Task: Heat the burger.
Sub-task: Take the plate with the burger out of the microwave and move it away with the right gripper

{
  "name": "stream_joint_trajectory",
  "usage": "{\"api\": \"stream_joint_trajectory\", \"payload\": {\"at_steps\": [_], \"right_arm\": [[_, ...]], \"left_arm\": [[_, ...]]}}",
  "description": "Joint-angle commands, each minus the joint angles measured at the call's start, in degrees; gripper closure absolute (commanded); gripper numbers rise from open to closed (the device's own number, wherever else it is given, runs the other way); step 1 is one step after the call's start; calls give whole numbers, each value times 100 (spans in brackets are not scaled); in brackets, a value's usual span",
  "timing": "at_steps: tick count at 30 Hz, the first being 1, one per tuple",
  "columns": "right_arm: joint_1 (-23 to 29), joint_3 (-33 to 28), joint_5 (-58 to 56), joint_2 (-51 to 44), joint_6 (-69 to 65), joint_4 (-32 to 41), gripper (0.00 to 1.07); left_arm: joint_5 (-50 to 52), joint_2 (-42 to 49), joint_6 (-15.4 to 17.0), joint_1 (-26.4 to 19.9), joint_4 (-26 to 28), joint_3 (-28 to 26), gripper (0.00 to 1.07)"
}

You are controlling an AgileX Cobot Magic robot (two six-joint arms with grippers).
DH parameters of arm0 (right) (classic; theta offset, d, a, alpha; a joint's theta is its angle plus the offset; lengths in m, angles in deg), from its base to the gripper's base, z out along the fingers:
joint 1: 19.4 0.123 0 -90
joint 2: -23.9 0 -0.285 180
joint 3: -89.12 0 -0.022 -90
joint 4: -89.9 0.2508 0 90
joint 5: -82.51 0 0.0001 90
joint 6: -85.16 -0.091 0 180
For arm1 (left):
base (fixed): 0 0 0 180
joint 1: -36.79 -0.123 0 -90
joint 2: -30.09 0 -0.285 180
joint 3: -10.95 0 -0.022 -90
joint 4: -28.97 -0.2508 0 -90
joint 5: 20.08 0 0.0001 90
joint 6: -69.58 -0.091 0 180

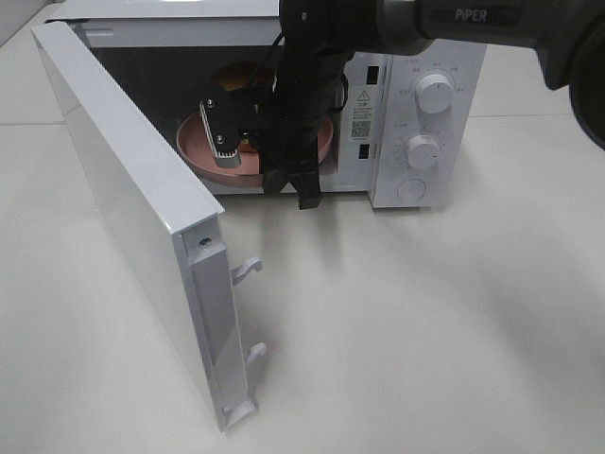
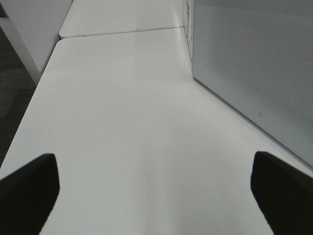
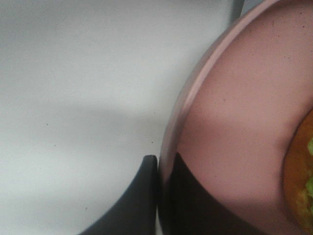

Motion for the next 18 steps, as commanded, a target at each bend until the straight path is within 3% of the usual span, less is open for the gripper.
{"api": "stream_joint_trajectory", "payload": {"at_steps": [1, 18], "right_arm": [[34, -332, 252, -252, 23, -172, 107], [34, -1788, 1329, -1415, 258, -281, 107]], "left_arm": [[23, 109, 34, -6, -11, 17, 6], [23, 109, 34, -6, -11, 17, 6]]}}
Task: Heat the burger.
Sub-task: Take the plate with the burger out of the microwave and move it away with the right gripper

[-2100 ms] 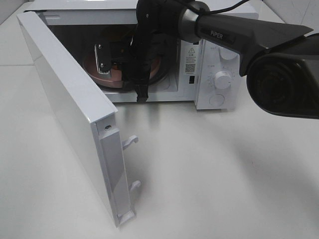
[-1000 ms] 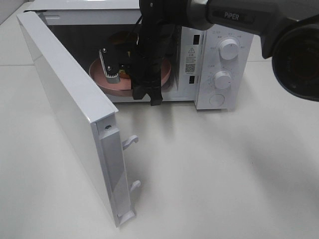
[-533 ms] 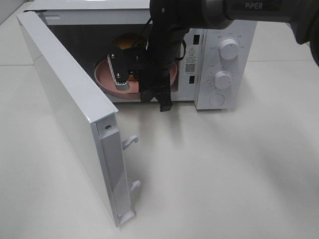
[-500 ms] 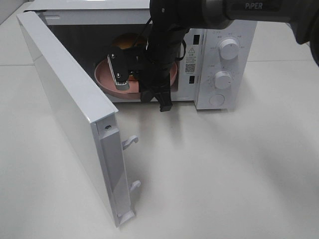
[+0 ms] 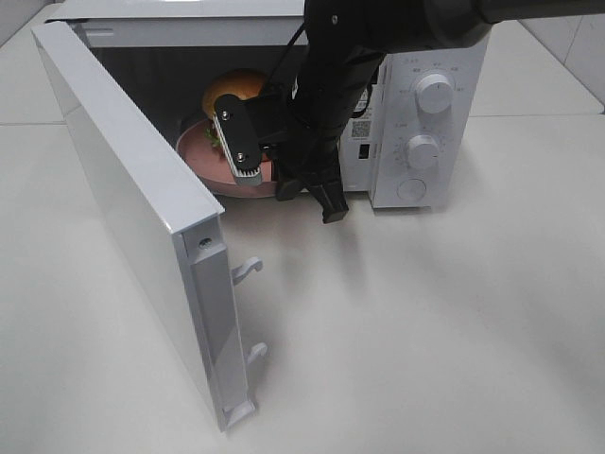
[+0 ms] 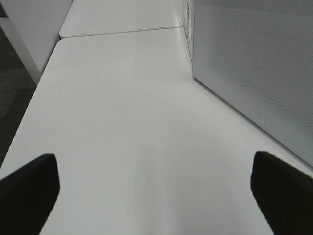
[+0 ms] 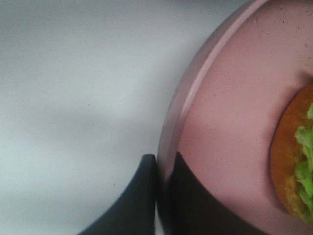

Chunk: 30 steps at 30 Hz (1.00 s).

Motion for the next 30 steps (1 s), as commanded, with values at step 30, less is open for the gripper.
{"api": "stream_joint_trajectory", "payload": {"at_steps": [30], "right_arm": [[206, -2005, 1438, -1616, 218, -143, 107]], "left_arm": [[23, 109, 34, -6, -11, 17, 6]]}}
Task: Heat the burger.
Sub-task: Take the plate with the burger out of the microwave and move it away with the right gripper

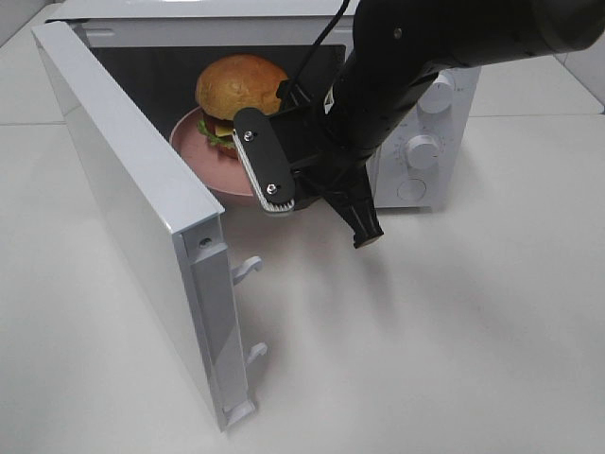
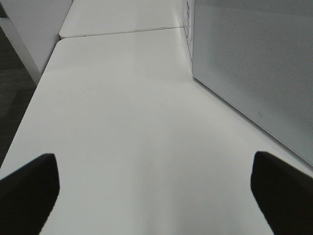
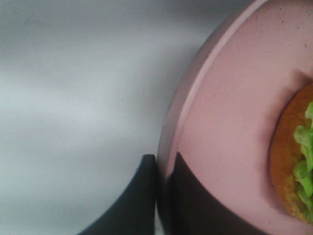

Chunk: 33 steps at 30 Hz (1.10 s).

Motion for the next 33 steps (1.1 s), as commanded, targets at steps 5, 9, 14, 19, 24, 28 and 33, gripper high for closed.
{"api": "stream_joint_trajectory", "payload": {"at_steps": [5, 9, 14, 19, 24, 28, 33], "right_arm": [[34, -413, 338, -567, -315, -63, 107], [52, -705, 424, -865, -309, -132, 107], [52, -968, 441, -1157, -309, -166, 107], [52, -1238, 441, -1524, -327, -327, 107], [52, -1473, 367, -1828, -332, -332, 107], [52, -1776, 235, -2200, -355, -367, 107], [52, -2086, 97, -2584, -630, -602, 107]], "left_arm": [[23, 109, 34, -6, -11, 17, 6], [23, 109, 34, -6, -11, 17, 6], [23, 109, 34, -6, -11, 17, 6], [23, 109, 34, -6, -11, 17, 6], [23, 109, 34, -6, -11, 17, 6], [23, 109, 34, -6, -11, 17, 6], [23, 109, 34, -6, -11, 17, 6]]}}
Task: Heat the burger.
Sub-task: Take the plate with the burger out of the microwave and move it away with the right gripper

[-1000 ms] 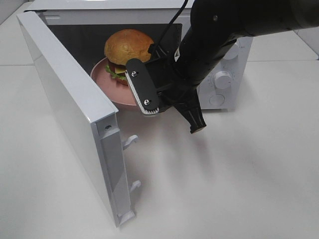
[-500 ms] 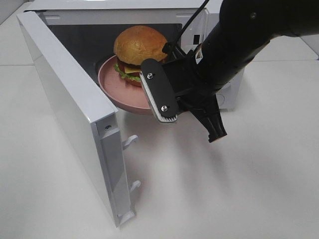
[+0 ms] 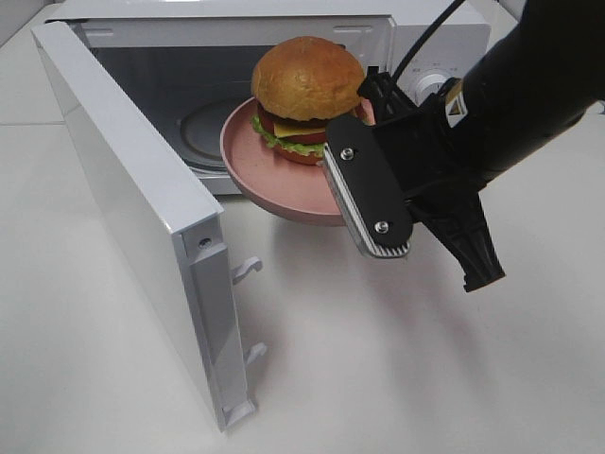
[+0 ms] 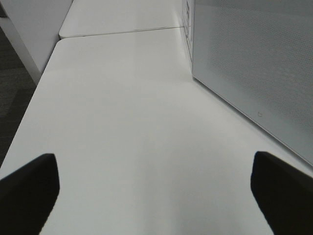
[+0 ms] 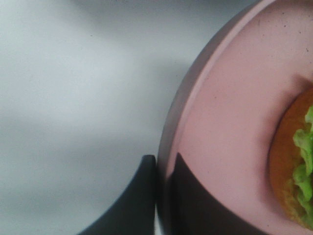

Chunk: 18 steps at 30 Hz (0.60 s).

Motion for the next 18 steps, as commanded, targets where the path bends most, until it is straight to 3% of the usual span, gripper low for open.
{"api": "stream_joint_trajectory", "payload": {"at_steps": [1, 18], "right_arm": [[-11, -97, 212, -315, -201, -212, 107], [-11, -1346, -120, -2011, -837, -464, 106]], "left_arm": [[23, 109, 34, -6, -11, 17, 6], [23, 109, 34, -6, -11, 17, 6]]}}
